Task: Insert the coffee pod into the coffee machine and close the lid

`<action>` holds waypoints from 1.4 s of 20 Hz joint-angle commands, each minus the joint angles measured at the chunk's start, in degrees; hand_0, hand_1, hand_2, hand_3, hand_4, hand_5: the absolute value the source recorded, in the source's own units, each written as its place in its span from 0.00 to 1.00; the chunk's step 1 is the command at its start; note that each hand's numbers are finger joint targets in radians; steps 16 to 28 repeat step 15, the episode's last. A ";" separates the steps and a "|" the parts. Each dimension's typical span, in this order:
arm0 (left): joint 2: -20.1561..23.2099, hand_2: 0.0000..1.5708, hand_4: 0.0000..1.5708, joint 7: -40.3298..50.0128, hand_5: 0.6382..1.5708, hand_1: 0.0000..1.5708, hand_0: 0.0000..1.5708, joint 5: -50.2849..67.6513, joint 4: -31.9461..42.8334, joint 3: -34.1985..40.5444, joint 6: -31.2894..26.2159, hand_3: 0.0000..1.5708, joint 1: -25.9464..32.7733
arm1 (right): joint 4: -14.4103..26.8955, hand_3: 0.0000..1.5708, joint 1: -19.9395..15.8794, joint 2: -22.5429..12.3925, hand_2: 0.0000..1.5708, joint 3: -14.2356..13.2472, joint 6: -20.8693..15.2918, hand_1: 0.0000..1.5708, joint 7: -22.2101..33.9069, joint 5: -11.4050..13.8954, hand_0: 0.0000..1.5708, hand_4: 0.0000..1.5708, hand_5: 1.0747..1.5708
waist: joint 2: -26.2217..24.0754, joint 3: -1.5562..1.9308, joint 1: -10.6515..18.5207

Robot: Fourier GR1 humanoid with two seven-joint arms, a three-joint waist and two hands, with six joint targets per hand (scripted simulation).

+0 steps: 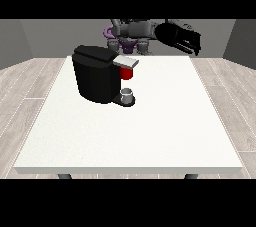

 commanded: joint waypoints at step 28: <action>2.15 0.00 0.17 -1.60 1.00 0.00 0.00 1.94 3.00 4.60 0.63 0.00 12.11 | 0.15 0.00 11.65 16.82 0.00 9.88 0.36 0.00 -16.13 -3.23 0.00 0.17 1.00 | -12.22 -0.16 -13.39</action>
